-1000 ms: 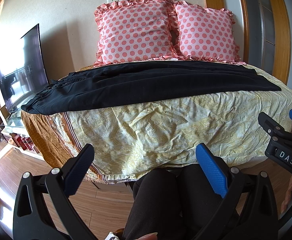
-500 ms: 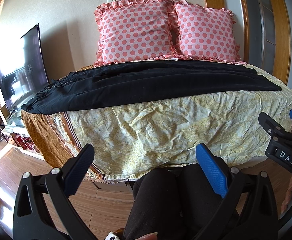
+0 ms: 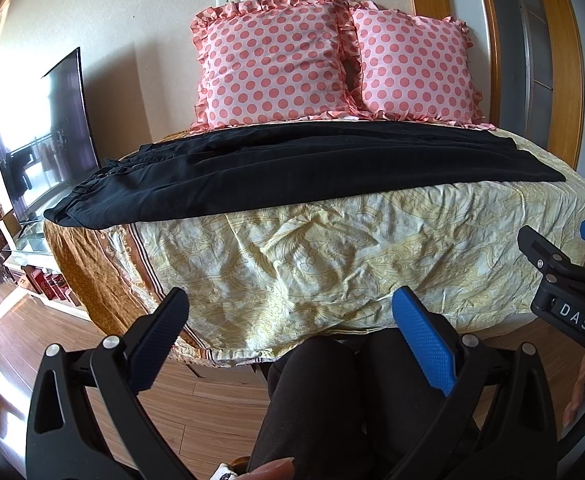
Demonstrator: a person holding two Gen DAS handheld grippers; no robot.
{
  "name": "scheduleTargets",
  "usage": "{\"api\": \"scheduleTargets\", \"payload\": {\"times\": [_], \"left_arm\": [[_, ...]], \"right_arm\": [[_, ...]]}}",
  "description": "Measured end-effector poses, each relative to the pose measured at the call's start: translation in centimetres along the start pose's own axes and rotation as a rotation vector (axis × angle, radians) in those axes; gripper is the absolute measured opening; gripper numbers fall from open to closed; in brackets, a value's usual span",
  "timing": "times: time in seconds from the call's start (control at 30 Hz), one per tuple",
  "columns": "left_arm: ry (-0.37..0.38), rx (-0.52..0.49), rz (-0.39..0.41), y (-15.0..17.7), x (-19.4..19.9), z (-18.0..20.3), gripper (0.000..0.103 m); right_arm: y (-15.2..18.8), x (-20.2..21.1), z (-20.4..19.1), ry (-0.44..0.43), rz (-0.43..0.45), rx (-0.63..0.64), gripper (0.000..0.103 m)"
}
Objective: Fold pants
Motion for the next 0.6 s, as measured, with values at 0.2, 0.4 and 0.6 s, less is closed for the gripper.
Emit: {"api": "scheduleTargets", "payload": {"times": [0.2, 0.4, 0.6], "left_arm": [[0.009, 0.0, 0.005, -0.3, 0.4, 0.13, 0.101], [0.005, 0.003, -0.001, -0.44, 0.43, 0.08, 0.101], [0.005, 0.0, -0.003, -0.48, 0.49, 0.03, 0.101]], "right_arm": [[-0.01, -0.02, -0.01, 0.0, 0.0, 0.001, 0.102], [-0.03, 0.0, -0.01, 0.0, 0.002, 0.001, 0.102], [-0.01, -0.03, 0.04, 0.001, 0.001, -0.002, 0.102]]}}
Point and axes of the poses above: each gripper's, at about its wrist camera, not at the fingertips, and x roughly against the way its jaws point, z to its right, y to its underside, the point moved 8 cm from there along -x, roughly the way its jaws point, and after that the axes turned 4 degrees about x, right-handed, at the moved point
